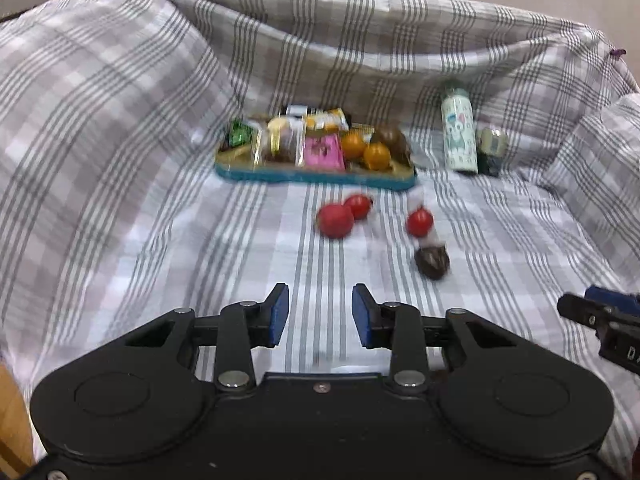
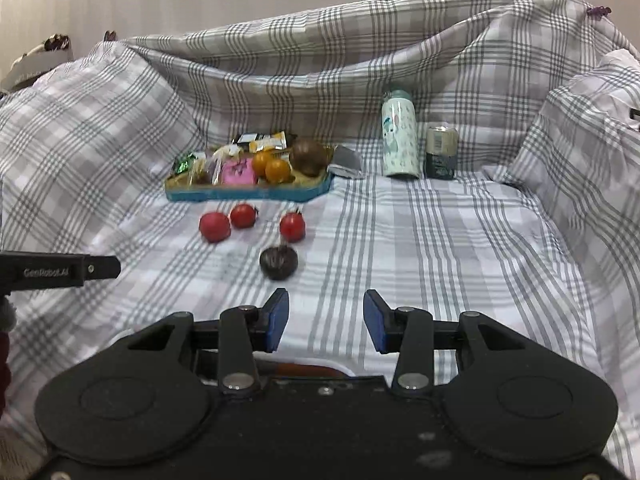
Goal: Organize fruits
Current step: 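Carry the orange and cucumber piece over the steel tray and release both, then reach the right tool to the dark plum while the left tool reaches the red radish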
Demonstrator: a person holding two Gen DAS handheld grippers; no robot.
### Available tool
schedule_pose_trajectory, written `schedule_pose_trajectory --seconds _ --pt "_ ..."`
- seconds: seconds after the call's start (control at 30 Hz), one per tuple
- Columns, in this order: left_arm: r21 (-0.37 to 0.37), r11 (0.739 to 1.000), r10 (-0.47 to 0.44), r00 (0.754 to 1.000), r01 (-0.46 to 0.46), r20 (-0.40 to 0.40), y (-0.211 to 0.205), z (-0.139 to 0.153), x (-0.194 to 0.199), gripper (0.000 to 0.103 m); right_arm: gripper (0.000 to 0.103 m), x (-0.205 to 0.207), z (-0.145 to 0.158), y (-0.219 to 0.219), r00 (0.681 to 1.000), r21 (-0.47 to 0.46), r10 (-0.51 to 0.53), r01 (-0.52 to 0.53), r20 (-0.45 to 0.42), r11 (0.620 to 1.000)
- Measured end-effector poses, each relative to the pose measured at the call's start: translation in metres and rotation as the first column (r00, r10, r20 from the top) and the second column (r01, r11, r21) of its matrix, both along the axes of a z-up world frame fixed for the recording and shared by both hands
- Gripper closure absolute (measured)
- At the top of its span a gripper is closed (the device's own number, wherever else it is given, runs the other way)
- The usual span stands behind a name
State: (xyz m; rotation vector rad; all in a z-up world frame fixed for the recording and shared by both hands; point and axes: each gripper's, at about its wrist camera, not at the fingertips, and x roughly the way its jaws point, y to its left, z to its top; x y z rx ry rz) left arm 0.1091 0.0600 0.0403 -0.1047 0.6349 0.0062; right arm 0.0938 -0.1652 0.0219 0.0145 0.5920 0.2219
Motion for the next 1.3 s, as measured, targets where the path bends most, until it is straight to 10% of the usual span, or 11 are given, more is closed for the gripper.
schedule_pose_trajectory --seconds 0.73,1.3 --pt "0.056 0.997 -0.059 0.998 0.060 -0.014 -0.017 -0.009 0.125 0.060 0.059 0.127 -0.001 0.035 0.997 -0.013 0.070 -0.070 0.014 0.997" --pt "-0.018 0.999 -0.031 0.999 0.031 -0.022 -0.005 -0.039 0.144 0.060 0.059 0.139 -0.039 0.046 0.990 -0.006 0.132 -0.133 -0.051 0.991"
